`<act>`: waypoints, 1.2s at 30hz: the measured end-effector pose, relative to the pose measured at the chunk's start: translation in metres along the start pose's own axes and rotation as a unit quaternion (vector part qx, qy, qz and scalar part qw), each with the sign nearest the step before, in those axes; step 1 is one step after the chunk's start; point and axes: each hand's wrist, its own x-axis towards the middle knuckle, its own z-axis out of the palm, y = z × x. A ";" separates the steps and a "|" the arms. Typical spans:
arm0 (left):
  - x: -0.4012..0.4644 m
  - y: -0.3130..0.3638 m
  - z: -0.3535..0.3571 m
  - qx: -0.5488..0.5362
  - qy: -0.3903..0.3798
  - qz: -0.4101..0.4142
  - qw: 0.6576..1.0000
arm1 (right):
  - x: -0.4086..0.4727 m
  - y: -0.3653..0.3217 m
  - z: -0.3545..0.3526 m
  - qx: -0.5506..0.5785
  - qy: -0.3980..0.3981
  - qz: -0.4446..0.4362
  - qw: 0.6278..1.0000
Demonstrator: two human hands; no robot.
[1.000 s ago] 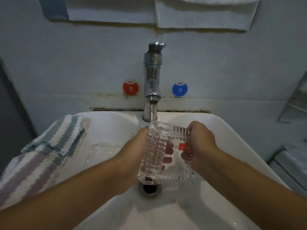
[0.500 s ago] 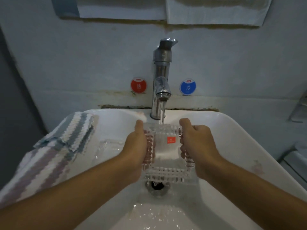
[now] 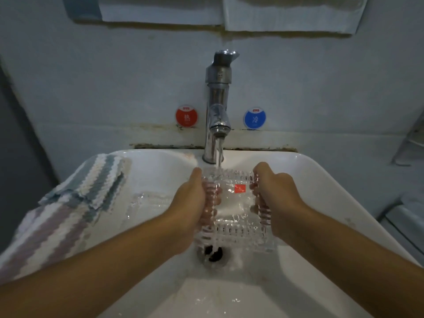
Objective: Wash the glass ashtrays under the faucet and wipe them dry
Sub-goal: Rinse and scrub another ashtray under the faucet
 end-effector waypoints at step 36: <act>0.003 0.022 -0.017 0.063 0.007 -0.010 0.998 | -0.005 -0.005 -0.002 -0.170 -0.105 -0.093 0.975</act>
